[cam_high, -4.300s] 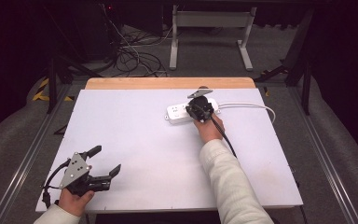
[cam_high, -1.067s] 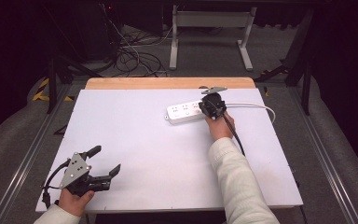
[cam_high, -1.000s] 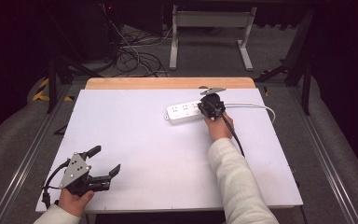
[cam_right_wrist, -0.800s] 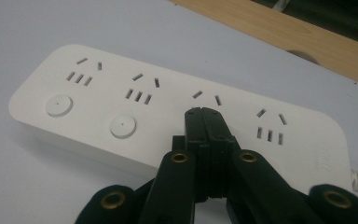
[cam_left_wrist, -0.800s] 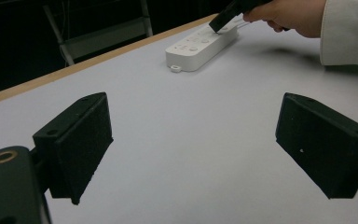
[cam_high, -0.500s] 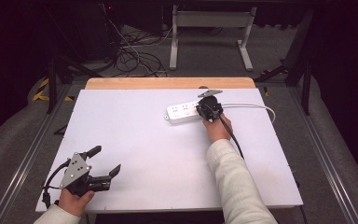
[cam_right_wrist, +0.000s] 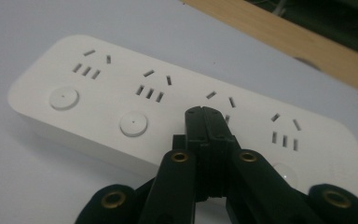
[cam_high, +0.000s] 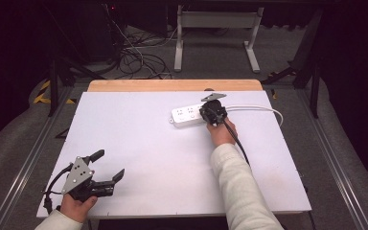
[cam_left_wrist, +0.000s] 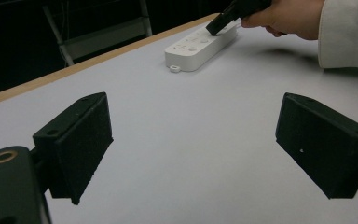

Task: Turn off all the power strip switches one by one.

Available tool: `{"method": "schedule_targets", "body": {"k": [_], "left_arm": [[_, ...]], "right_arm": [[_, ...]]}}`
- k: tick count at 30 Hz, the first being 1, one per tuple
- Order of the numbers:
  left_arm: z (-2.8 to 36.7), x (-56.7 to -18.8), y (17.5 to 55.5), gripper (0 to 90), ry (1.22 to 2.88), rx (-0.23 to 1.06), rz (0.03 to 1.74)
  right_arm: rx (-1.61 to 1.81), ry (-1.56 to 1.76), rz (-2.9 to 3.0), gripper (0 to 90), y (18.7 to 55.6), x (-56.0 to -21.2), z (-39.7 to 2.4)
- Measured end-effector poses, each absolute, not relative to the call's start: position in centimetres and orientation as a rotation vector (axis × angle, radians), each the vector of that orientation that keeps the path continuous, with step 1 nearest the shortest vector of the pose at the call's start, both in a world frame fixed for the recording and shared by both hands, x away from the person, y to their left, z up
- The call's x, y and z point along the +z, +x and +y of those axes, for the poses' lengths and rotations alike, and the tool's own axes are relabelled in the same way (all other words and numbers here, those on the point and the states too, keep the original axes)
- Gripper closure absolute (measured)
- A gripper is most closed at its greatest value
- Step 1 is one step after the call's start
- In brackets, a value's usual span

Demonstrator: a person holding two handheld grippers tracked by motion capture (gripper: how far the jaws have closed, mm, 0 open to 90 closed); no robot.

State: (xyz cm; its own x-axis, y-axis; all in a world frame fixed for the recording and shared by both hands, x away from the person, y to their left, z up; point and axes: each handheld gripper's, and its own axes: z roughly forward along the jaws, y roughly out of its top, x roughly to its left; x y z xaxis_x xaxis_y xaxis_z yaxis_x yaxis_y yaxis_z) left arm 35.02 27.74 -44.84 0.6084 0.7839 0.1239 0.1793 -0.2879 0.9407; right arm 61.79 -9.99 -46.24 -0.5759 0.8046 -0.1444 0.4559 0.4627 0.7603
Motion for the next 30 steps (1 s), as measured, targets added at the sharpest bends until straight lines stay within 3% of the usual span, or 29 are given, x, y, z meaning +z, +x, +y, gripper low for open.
{"method": "schedule_targets", "body": {"k": [30], "left_arm": [[27.8,-44.9,35.1,11.2,1.798,0.725,0.782]], "right_arm": [[1.0,1.092,2.17,90.0,61.4,-46.6,-10.9]]}}
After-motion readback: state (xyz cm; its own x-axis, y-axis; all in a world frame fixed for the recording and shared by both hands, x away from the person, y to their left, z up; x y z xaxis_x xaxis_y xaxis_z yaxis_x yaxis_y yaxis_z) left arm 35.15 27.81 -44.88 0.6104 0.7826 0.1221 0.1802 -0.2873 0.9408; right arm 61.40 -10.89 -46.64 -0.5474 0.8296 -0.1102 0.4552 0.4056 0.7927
